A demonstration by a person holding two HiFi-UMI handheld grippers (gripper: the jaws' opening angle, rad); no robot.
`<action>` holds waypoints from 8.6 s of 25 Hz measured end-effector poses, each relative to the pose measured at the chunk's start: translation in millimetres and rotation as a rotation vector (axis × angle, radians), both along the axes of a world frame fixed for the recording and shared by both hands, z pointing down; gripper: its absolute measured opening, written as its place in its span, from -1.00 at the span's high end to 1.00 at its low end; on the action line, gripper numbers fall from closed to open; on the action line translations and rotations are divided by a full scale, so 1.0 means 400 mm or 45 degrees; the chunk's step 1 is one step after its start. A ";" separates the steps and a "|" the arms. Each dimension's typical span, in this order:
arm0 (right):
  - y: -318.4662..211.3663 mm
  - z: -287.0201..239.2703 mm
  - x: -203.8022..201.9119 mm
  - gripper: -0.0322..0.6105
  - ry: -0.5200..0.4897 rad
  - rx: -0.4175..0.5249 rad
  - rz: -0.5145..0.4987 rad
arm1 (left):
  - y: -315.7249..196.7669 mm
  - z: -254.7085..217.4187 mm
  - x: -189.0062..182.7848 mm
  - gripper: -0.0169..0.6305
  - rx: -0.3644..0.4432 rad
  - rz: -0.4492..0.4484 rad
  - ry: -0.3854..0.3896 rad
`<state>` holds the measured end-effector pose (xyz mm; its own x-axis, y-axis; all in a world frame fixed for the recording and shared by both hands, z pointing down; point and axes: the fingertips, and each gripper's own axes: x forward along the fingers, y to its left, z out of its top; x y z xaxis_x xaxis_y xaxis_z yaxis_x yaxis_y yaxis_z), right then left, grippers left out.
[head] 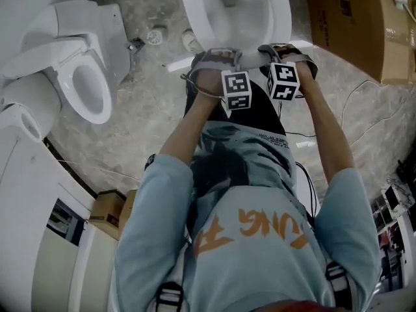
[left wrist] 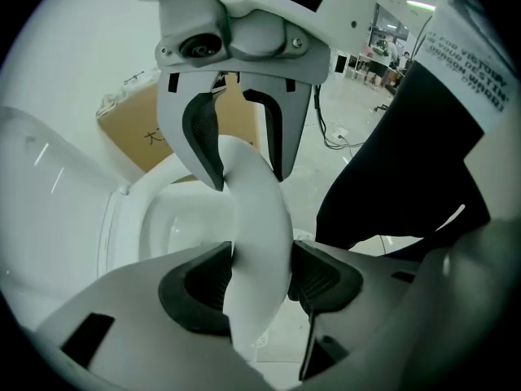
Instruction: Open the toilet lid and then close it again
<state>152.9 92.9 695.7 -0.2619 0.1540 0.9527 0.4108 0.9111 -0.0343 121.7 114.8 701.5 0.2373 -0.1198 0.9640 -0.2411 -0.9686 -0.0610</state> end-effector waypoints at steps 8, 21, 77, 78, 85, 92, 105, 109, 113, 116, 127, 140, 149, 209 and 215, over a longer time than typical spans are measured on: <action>-0.067 -0.142 -0.015 0.10 -0.155 0.084 0.237 | -0.054 -0.138 -0.032 0.27 0.113 -0.057 0.017; -0.203 -0.421 -0.050 0.10 -0.447 0.343 0.420 | -0.176 -0.404 -0.085 0.33 0.339 -0.211 0.055; -1.154 -0.780 -0.493 0.34 -0.715 0.679 0.972 | -1.120 -0.772 -0.536 0.66 0.983 -0.404 0.135; -1.157 -0.780 -0.495 0.34 -0.714 0.671 0.968 | -1.123 -0.773 -0.538 0.66 0.984 -0.405 0.140; -1.151 -0.785 -0.490 0.34 -0.718 0.652 0.960 | -1.119 -0.779 -0.533 0.66 0.982 -0.436 0.176; -1.112 -0.785 -0.470 0.39 -0.653 0.608 0.969 | -1.082 -0.791 -0.515 0.67 0.766 -0.542 0.385; -0.932 -0.804 -0.376 0.45 -0.679 0.618 0.894 | -0.895 -0.800 -0.422 0.64 0.754 -0.497 0.316; -0.853 -0.800 -0.336 0.45 -0.675 0.612 0.838 | -0.815 -0.788 -0.382 0.65 0.785 -0.433 0.204; -0.775 -0.779 -0.293 0.45 -0.644 0.610 0.762 | -0.744 -0.769 -0.342 0.62 0.765 -0.459 0.141; -0.710 -0.760 -0.264 0.45 -0.621 0.603 0.683 | -0.680 -0.751 -0.312 0.59 0.734 -0.470 0.127; -0.435 -0.636 -0.136 0.40 -0.574 0.546 0.512 | -0.406 -0.616 -0.186 0.57 0.613 -0.357 -0.031; -0.220 -0.411 -0.052 0.33 -0.506 0.440 0.384 | -0.193 -0.385 -0.102 0.44 0.314 -0.313 -0.029; -0.120 -0.235 -0.019 0.28 -0.378 0.326 0.238 | -0.092 -0.226 -0.065 0.41 0.169 -0.251 -0.035; -0.418 -0.238 -0.163 0.86 -0.487 0.266 1.230 | -0.398 -0.303 -0.332 0.85 0.333 -0.876 0.385; -0.577 -0.415 -0.256 0.86 -0.673 0.350 1.330 | -0.557 -0.494 -0.448 0.85 0.551 -0.936 0.441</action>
